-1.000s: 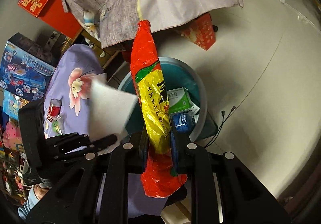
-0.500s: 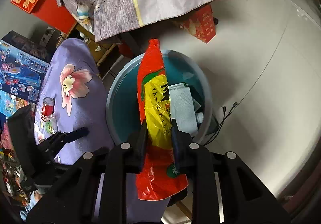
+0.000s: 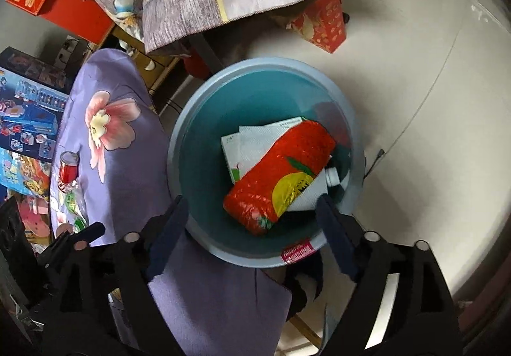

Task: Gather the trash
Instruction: 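Open the right tool over the teal bin while the left tool releases the towel, then move both tools back over the table toward the clear plastic bag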

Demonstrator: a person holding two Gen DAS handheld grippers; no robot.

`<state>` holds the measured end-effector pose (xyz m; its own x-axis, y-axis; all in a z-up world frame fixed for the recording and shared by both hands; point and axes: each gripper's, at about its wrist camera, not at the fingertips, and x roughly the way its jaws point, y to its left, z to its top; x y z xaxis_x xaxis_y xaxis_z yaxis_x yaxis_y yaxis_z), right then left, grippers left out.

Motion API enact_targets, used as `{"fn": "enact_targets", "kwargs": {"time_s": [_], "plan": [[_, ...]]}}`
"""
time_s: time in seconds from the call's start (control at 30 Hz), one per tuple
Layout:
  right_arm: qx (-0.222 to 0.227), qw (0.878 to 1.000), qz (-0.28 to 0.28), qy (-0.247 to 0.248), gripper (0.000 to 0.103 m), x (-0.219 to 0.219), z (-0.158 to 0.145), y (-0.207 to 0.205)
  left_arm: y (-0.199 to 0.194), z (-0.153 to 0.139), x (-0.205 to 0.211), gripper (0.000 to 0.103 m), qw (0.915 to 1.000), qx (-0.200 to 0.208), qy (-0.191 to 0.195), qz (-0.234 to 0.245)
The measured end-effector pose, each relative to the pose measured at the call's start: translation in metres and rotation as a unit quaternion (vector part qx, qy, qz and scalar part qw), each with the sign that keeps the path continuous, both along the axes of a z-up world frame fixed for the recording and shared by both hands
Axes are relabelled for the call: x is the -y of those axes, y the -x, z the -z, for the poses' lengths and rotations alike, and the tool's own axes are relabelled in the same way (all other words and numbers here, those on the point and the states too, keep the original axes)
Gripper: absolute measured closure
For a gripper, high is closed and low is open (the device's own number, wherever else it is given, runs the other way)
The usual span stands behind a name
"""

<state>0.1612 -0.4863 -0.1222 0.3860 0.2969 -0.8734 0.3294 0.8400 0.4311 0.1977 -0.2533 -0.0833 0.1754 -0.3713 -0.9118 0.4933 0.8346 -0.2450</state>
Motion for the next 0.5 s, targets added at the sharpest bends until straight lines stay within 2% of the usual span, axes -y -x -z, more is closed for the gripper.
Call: {"fn": "enact_targets", "kwargs": {"time_s": [0.2,0.5], "plan": [[-0.011,1.000,0.000,0.017,0.017,-0.010,-0.008,0.008,0.009,-0.006,-0.014,0.004,0.9999,0.000,0.010,-0.008],[0.004,0.999,-0.037,0.035,0.017,-0.052,-0.032,0.016,0.027,-0.023,-0.053,0.004,0.9991,0.020,0.024,-0.028]]}}
